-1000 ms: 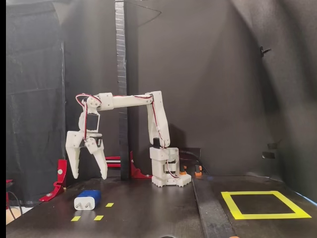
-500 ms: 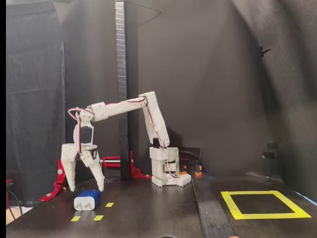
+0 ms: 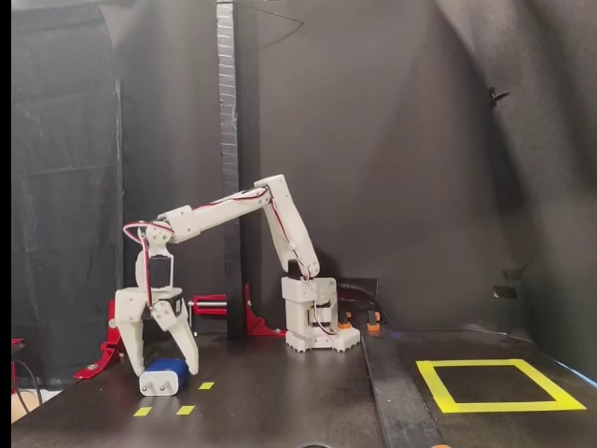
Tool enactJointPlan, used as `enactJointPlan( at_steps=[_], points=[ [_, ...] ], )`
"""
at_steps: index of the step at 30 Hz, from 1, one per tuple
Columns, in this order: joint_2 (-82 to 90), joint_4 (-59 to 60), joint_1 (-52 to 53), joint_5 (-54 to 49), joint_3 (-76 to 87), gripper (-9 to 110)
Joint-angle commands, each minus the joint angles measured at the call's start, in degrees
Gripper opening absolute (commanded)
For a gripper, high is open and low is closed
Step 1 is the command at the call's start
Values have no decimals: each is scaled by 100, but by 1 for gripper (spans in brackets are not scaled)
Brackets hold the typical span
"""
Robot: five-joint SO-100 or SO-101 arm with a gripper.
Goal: Grasp the block and place it in the designated area.
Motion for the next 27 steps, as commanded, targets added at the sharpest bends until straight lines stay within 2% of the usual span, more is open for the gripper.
enactJointPlan(
  at_steps=[1, 19, 21, 24, 27],
  points=[
    [-9, -53, -35, -18, -211, 32],
    [-123, -88, -53, -26, -185, 32],
    [-141, -114, -62, -26, -176, 30],
    [-141, -211, -70, -9, -114, 19],
    [-141, -396, -88, 0, 35, 17]
  ],
)
